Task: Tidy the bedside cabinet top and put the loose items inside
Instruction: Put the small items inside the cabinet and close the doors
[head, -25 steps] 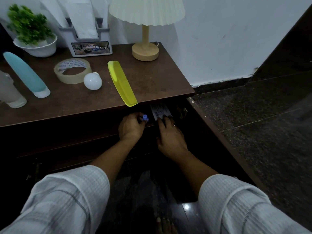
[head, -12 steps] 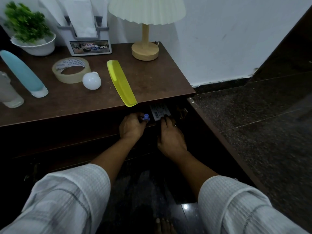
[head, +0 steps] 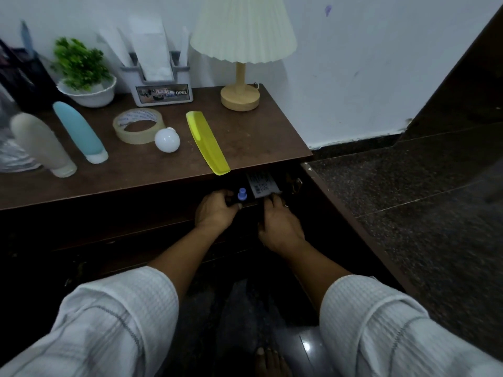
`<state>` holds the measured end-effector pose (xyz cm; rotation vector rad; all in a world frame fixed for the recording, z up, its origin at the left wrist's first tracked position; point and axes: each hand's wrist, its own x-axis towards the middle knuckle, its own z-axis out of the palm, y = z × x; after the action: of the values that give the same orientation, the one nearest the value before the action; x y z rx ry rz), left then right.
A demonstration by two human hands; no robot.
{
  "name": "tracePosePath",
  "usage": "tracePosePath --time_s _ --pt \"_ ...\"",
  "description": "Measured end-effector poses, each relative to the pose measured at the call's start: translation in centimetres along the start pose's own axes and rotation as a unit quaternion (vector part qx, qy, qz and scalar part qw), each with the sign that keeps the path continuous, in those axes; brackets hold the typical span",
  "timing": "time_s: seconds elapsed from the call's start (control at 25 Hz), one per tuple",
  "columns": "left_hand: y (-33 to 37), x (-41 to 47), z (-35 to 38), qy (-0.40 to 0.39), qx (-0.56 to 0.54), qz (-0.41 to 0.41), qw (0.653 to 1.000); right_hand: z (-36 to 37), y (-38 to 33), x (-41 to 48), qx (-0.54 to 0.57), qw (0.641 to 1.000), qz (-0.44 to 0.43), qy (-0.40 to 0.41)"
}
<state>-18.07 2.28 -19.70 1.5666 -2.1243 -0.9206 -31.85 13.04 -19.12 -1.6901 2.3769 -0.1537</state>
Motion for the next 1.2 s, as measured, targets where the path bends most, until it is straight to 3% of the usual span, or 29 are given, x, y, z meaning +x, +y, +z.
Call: tracePosePath --time_s 0.24,0.4,0.52,0.68,1.0,1.2 --pt "2.3 -4.9 -6.4 -0.083 0.075 0.037 0.993 -5.8 -3.0 -2.6 0.003 0.999 -0.045 -0.026" --pt "4.0 -8.2 -12.0 -0.094 0.1 0.08 0.987 -9.4 -6.1 -4.8 0.047 0.995 -0.071 0.042" --pt "5.1 -10.0 -15.4 -0.041 0.121 0.111 0.986 -11.1 -8.4 -5.6 0.116 0.981 -0.089 0.126" --pt "4.5 -10.3 -16.9 0.111 0.152 0.18 0.965 -11.7 -10.3 -4.2 0.12 0.959 -0.142 0.212" --pt "3.1 -4.4 -15.6 0.194 0.17 0.141 0.956 -9.8 -10.1 0.2 -0.036 0.958 -0.206 0.198" --pt "3.2 -1.7 -15.3 0.231 0.194 0.097 0.949 -9.6 -9.6 0.7 -0.028 0.951 -0.211 0.225"
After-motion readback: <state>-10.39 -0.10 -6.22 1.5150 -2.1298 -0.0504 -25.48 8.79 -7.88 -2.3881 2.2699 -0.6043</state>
